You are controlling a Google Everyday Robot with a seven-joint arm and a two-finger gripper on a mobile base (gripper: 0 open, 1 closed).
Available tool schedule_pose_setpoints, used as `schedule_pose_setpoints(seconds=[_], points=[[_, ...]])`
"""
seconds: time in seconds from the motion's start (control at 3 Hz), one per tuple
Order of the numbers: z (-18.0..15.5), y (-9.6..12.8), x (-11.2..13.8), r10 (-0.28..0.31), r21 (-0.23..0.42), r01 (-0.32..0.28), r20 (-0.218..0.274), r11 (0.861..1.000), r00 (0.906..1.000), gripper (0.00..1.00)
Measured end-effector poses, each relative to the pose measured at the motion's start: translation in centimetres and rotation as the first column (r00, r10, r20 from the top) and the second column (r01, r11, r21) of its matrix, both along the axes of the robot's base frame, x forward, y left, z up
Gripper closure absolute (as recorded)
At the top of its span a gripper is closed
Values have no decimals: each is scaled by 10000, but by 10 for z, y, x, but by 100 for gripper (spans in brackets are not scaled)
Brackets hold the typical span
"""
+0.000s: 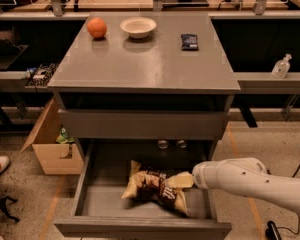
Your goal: Place brown chip bag into middle drawer
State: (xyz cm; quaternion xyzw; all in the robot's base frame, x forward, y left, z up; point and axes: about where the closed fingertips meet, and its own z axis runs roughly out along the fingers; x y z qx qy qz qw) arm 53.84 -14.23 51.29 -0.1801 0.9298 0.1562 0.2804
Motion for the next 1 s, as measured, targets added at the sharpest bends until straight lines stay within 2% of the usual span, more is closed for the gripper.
schedule_pose_setpoints(seconds=[0.33,0.67,1.0], points=[[19,-43,6,-747,197,740,392,9971,9964,0],[28,-80,11,-1463,405,1441,594,9887,9875,0],[30,-85,11,-1569,422,1544,631,9871,9856,0]])
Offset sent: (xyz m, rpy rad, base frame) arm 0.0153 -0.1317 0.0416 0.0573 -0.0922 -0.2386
